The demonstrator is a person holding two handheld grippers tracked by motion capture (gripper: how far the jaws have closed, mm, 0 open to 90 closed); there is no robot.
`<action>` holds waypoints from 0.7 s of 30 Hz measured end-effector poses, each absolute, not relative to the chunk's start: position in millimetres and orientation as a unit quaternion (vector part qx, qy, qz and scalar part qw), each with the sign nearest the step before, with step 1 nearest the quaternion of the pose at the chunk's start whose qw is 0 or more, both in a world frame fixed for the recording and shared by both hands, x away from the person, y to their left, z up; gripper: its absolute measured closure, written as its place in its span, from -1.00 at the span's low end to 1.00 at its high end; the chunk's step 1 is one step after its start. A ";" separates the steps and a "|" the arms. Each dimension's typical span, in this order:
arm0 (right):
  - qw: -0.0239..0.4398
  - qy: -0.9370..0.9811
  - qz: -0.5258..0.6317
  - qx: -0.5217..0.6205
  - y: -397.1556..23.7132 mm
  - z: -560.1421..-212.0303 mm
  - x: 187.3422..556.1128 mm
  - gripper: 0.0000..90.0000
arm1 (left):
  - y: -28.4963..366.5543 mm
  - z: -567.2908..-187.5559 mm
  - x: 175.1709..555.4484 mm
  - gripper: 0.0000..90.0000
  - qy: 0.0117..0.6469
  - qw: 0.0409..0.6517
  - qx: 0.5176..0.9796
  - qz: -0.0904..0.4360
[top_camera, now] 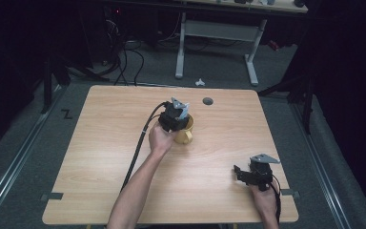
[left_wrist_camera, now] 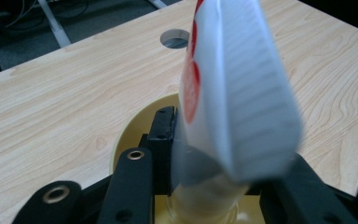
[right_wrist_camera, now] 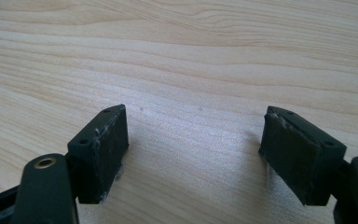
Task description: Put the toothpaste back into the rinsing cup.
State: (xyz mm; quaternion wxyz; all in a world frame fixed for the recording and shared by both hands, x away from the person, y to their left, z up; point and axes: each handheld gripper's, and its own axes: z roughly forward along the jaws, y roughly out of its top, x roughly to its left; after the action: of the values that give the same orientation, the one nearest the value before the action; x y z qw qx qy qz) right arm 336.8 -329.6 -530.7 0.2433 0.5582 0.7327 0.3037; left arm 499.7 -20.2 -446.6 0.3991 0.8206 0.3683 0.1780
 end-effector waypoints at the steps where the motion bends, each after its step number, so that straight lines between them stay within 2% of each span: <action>1: 0.243 0.733 0.303 0.559 -329.6 -530.6 336.8 -0.48 | -20.8 -447.3 499.6 0.46 0.369 0.397 0.821 0.180; 21: 0.243 0.733 0.303 0.558 -329.6 -530.6 336.7 -0.48 | -17.7 -454.6 502.3 0.44 0.377 0.392 0.821 0.174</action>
State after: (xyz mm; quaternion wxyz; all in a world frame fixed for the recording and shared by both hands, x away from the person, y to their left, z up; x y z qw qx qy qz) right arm 336.7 -329.6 -530.6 0.2433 0.5584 0.7329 0.3031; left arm 502.3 -17.7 -454.6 0.3918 0.8208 0.3774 0.1740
